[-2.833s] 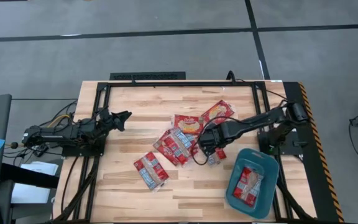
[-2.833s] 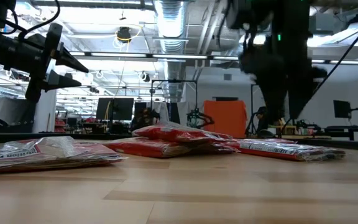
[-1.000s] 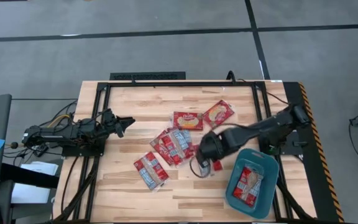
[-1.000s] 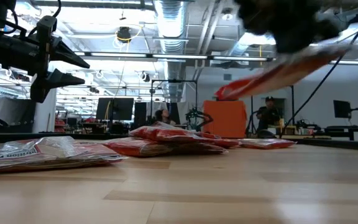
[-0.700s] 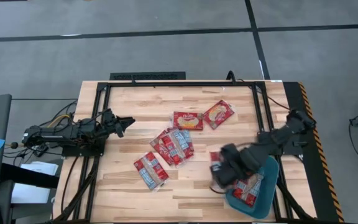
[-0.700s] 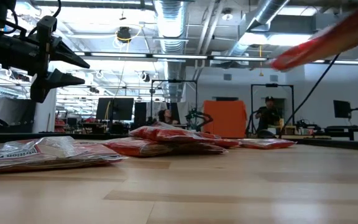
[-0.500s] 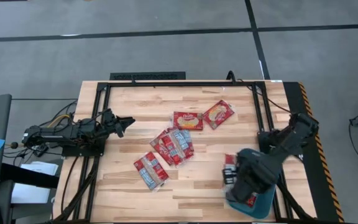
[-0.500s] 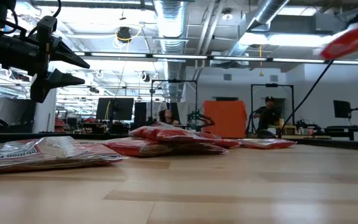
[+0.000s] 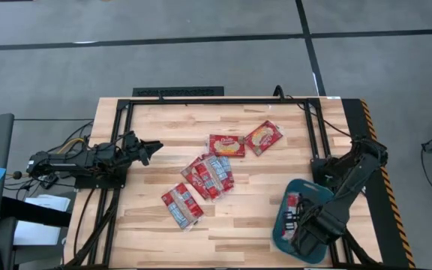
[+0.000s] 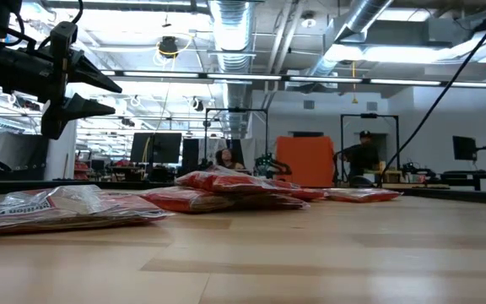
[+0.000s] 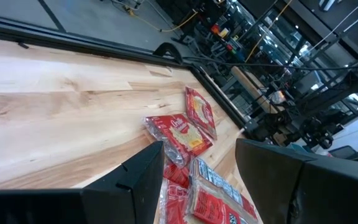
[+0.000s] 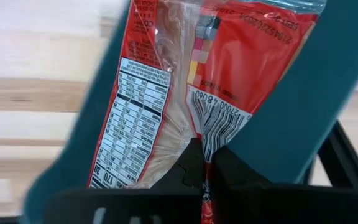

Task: Sort popcorn bags into baskets
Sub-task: Put the popcorn bag into the blue bin

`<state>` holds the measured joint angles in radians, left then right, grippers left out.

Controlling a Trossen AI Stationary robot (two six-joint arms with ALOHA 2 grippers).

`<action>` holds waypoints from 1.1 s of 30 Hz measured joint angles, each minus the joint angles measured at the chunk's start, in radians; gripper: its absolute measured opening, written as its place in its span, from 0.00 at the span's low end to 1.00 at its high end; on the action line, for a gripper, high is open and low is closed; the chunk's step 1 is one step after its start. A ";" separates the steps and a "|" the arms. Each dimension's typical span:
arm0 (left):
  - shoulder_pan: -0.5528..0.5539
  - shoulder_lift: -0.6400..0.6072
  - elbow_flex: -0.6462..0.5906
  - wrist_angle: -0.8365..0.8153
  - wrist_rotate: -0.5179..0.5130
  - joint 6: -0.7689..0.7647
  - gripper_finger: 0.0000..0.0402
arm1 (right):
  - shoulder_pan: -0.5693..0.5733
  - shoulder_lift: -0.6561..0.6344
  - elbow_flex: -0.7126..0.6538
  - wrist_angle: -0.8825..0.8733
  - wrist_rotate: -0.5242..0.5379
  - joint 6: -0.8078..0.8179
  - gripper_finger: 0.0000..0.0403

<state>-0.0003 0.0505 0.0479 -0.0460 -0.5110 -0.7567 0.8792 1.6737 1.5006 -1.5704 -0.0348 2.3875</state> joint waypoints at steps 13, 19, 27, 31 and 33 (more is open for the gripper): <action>0.000 0.000 0.000 0.000 -0.003 0.000 0.47 | -0.019 0.000 -0.127 0.077 -0.096 0.021 0.05; 0.000 0.000 0.000 0.000 -0.008 0.001 0.47 | -0.024 0.000 -0.182 0.154 -0.103 0.021 0.07; 0.000 0.000 0.000 0.000 -0.009 0.001 0.47 | -0.029 0.001 -0.229 0.188 -0.132 0.021 0.09; 0.000 0.000 0.000 0.000 -0.009 0.002 0.47 | -0.031 0.000 -0.230 0.191 -0.142 0.021 0.13; 0.000 0.000 0.000 0.000 -0.009 0.002 0.47 | -0.031 0.000 -0.230 0.191 -0.142 0.020 0.15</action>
<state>-0.0002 0.0505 0.0479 -0.0460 -0.5198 -0.7551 0.8482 1.6741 1.2705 -1.3796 -0.1767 2.4078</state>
